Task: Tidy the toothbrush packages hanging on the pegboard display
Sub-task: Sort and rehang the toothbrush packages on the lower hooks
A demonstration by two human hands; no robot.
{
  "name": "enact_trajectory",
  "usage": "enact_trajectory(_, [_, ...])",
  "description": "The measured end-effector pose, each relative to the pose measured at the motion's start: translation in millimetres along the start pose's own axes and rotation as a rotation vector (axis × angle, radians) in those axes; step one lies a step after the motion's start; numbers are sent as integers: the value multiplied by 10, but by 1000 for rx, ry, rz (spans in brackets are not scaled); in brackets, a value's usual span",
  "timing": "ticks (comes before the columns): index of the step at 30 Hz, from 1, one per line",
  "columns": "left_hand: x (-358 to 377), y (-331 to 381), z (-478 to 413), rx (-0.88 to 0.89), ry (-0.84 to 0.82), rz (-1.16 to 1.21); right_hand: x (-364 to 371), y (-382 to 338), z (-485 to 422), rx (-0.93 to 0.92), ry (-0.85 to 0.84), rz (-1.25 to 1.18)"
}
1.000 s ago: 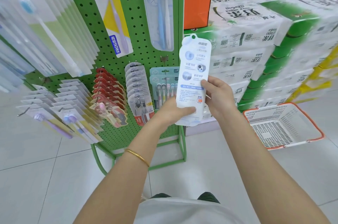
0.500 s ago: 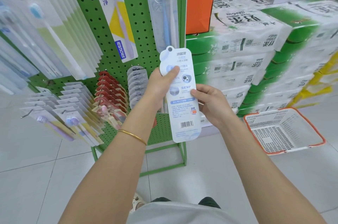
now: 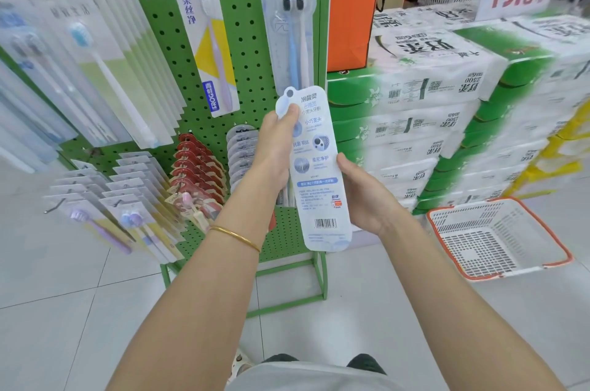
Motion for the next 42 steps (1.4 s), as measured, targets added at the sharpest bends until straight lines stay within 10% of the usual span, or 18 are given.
enact_trajectory(7, [37, 91, 54, 47, -84, -9, 128, -50, -65, -1, -87, 100])
enact_trajectory(24, [113, 724, 190, 245, -124, -6, 450, -1100, -166, -636, 836, 922])
enact_trajectory(42, [-31, 855, 69, 293, 48, -132, 524, -1117, -751, -613, 924, 1036])
Point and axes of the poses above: each hand's wrist, its own z-axis away from the middle knuckle, its own x-axis out of the palm, y = z × x, the point moved 4 cm from there along -z, towards the middle knuckle
